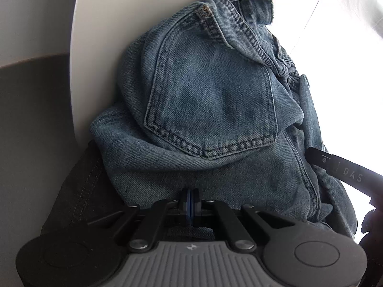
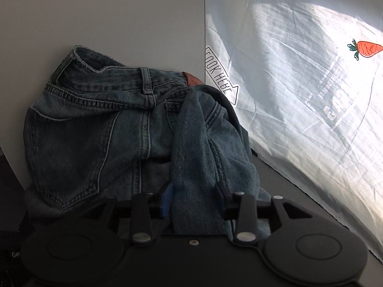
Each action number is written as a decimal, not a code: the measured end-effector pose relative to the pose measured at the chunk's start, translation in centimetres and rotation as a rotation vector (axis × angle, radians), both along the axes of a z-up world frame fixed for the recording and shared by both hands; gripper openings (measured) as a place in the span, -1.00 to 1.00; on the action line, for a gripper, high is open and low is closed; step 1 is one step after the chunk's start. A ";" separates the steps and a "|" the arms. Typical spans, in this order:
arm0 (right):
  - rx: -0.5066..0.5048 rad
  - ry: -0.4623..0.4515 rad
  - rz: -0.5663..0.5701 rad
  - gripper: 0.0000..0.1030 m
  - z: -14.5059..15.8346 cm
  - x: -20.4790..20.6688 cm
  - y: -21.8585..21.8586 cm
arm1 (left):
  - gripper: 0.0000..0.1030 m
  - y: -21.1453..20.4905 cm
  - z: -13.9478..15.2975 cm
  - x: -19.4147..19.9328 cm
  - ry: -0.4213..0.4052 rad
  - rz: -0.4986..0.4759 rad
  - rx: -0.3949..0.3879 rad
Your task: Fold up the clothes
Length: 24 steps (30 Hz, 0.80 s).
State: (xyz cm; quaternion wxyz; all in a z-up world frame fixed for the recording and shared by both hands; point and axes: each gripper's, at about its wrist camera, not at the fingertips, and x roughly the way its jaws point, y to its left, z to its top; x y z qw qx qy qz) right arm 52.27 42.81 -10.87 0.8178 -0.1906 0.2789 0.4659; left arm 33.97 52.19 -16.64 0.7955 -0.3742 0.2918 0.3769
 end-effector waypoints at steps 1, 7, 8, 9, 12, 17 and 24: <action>0.011 -0.015 -0.003 -0.83 0.2 -0.1 -0.3 | -1.00 0.0 0.1 0.1 0.001 -0.004 0.002; 0.107 -0.204 -0.117 -0.96 2.8 -0.8 -5.0 | -1.00 -1.6 1.7 0.3 -0.043 -0.049 0.021; 0.125 -0.231 -0.153 -0.96 3.5 -0.7 -6.2 | -1.00 -2.1 2.2 0.4 -0.046 -0.062 0.032; 0.145 -0.242 -0.199 -0.96 4.2 -0.3 -7.8 | -1.00 -2.8 2.7 0.4 -0.054 -0.076 0.039; 0.198 -0.287 -0.335 -0.97 6.3 0.7 -12.9 | -1.00 -5.0 4.1 1.0 -0.078 -0.121 0.043; 0.263 -0.347 -0.538 -0.98 9.0 0.9 -23.8 | -1.00 -9.7 5.5 1.4 -0.082 -0.204 0.062; 0.176 -0.577 -0.936 -1.00 11.6 -0.2 -41.0 | -1.00 -16.8 6.2 1.1 -0.060 -0.302 0.108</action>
